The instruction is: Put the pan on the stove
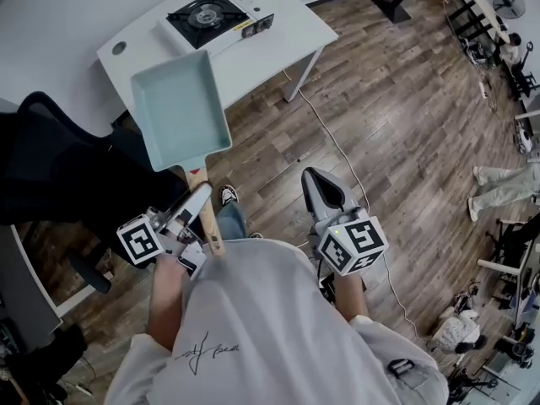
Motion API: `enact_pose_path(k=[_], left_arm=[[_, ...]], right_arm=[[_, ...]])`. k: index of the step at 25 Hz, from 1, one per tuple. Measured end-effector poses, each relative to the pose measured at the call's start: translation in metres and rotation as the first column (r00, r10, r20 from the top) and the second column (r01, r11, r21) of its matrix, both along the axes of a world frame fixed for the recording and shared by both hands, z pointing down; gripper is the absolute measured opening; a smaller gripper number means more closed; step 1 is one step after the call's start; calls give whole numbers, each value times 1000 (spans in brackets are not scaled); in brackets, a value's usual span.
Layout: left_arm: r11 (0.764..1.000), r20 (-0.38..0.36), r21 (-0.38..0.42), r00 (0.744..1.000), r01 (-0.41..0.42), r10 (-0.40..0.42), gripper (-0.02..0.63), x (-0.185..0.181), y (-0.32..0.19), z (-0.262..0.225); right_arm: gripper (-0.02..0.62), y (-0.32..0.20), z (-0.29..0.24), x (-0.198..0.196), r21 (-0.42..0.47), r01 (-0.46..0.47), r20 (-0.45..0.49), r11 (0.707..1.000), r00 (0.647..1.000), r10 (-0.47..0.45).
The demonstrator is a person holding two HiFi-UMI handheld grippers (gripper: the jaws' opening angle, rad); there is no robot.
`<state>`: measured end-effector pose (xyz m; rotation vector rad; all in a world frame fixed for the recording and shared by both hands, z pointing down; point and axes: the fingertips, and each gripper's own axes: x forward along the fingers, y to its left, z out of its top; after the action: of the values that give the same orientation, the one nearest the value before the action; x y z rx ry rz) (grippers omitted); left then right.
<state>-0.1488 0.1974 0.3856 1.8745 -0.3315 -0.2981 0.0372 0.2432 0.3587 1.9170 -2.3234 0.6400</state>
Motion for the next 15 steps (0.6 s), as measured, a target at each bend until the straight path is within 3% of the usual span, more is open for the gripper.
enact_pose_path(k=[8, 15], left_arm=[[998, 11, 50, 999, -40, 39, 198, -5, -81, -12], [995, 6, 62, 997, -74, 74, 198, -6, -120, -12]], right_arm=[[-3, -78, -11, -12, 23, -17, -9, 1000, 1000, 17], [-3, -118, -16, -29, 33, -7, -37, 999, 999, 9]])
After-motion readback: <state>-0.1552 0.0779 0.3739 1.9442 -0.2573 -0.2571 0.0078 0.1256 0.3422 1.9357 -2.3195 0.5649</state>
